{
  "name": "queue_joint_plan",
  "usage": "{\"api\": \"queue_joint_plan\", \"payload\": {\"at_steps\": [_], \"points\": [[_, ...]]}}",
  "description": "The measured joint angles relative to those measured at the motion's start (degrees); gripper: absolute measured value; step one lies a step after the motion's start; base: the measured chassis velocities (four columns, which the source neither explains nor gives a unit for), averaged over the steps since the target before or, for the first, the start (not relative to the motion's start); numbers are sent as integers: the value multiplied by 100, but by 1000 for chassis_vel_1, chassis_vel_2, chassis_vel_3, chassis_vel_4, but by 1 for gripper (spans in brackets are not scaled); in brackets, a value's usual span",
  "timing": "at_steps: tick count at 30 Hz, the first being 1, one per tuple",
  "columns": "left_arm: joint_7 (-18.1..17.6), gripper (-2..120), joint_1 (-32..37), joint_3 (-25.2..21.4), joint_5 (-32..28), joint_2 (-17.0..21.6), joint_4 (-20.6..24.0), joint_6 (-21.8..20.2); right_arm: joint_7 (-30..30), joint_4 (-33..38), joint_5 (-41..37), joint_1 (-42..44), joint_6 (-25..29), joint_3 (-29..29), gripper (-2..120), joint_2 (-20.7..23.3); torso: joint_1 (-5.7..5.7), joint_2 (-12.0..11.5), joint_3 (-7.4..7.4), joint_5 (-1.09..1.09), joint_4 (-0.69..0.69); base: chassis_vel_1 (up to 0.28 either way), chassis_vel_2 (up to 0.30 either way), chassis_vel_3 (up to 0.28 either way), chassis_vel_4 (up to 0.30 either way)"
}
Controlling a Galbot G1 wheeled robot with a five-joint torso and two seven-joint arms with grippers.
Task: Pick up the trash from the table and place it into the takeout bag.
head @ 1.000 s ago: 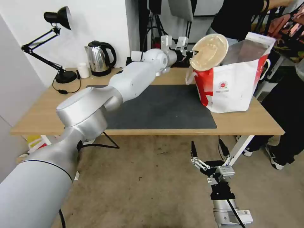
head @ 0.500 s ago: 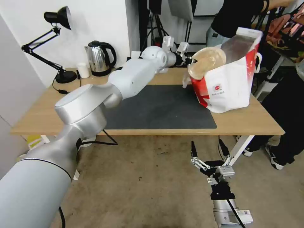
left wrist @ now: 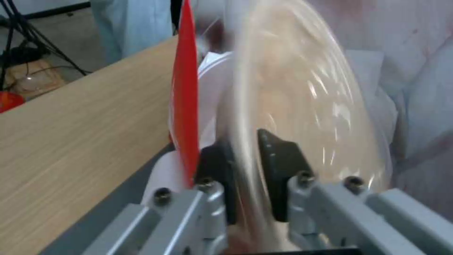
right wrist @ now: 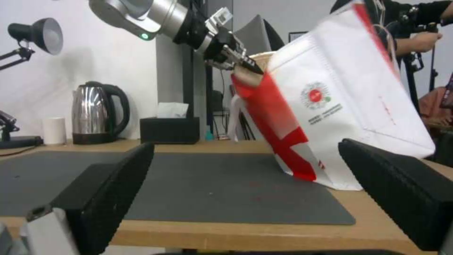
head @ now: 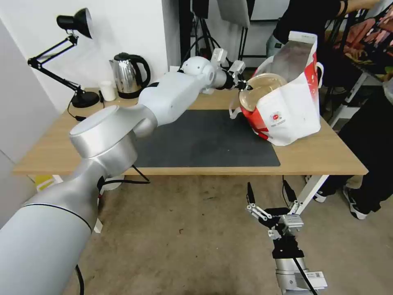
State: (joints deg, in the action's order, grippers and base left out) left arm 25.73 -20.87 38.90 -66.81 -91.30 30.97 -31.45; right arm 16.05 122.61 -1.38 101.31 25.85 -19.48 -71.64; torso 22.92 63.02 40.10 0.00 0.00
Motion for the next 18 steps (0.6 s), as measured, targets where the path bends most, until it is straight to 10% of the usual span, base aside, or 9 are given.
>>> {"api": "queue_joint_plan", "payload": {"at_steps": [18], "points": [[-26, 80, -83, 77, -33, 0, 13, 65, 0, 0, 0, 0, 0, 0, 100, 0, 0, 0, 0, 0, 0, 0, 0, 0, 0]]}}
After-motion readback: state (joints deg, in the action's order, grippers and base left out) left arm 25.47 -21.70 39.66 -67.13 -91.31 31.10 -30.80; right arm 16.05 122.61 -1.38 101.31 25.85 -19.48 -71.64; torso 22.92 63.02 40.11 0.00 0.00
